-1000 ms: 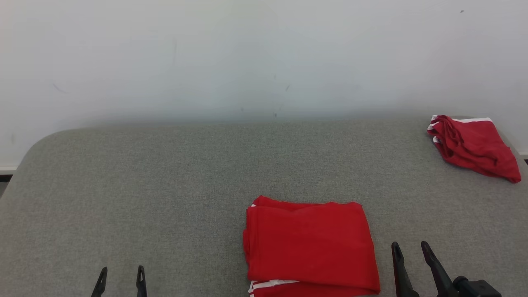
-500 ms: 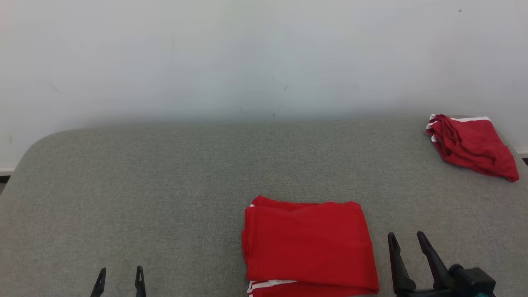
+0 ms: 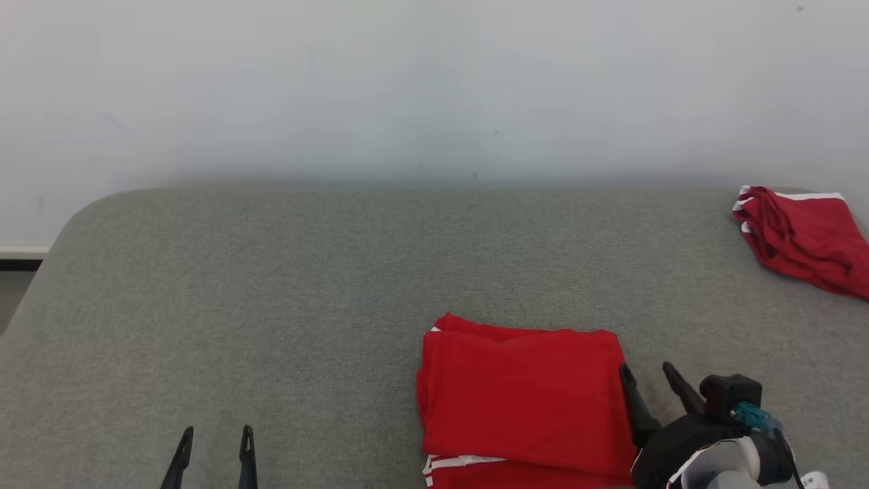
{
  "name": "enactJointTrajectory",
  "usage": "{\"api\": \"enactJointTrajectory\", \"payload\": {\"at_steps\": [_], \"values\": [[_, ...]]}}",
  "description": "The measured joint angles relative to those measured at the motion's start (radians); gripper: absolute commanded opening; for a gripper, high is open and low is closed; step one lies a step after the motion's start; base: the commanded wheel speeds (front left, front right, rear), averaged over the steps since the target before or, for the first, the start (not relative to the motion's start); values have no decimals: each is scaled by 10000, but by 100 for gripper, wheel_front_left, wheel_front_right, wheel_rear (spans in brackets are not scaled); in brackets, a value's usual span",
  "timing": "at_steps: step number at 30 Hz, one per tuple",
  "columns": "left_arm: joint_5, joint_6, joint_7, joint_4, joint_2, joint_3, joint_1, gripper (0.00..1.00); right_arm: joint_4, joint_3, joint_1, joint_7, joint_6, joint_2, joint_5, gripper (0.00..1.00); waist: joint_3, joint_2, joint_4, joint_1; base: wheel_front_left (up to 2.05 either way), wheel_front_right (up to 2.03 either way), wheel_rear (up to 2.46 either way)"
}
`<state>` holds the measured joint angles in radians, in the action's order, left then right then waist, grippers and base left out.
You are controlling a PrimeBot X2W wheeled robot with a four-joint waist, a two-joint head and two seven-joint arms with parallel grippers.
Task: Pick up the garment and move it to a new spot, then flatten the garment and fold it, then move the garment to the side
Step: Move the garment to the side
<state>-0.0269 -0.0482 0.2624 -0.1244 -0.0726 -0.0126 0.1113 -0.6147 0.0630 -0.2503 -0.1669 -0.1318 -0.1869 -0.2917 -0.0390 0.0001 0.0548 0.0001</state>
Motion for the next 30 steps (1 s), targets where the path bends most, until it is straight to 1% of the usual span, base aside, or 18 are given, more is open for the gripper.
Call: {"api": "enactJointTrajectory", "payload": {"at_steps": [4,9,15,16,17,18,19,23,24,30], "values": [[0,-44,0,-81,0,77,-18,100,-1254,190,-333,75,0,46,-75,100,101,0,229,0,0,0,0],[-8,-48,0,-123,-10,81,-36,100,-2596,382,-703,-125,0,92,-167,100,312,0,379,0,0,0,0],[-6,-46,0,-81,-13,117,-256,100,-3743,813,-1458,-274,0,140,-339,100,668,0,422,0,0,0,0],[-6,-46,0,-81,-13,121,-317,100,-3916,880,-1604,-261,0,150,-385,96,731,-1,424,0,0,0,0],[-6,-46,0,-84,-15,128,-368,100,-4044,957,-1730,-259,0,159,-483,70,794,-2,425,0,0,0,0],[-6,-46,0,-88,-13,146,-410,100,-4134,1037,-1835,-272,0,157,-568,6,854,-2,428,0,0,0,0],[-6,-46,0,-92,-12,155,-453,100,-4213,1118,-1930,-293,0,148,-635,0,914,-2,430,0,0,0,0],[-12,-35,0,-104,0,169,-584,100,-4332,1503,-2317,-458,-2,10,-890,0,1132,-2,410,0,0,0,0],[-50,-35,0,-115,8,174,-629,100,-4314,1751,-2572,-506,-4,-142,-968,0,1254,-2,374,0,0,0,0],[-130,-54,0,-81,40,228,-1028,100,-4052,2476,-3957,-493,-4,-844,-1210,0,1776,-1,203,1,0,0,0]]}}
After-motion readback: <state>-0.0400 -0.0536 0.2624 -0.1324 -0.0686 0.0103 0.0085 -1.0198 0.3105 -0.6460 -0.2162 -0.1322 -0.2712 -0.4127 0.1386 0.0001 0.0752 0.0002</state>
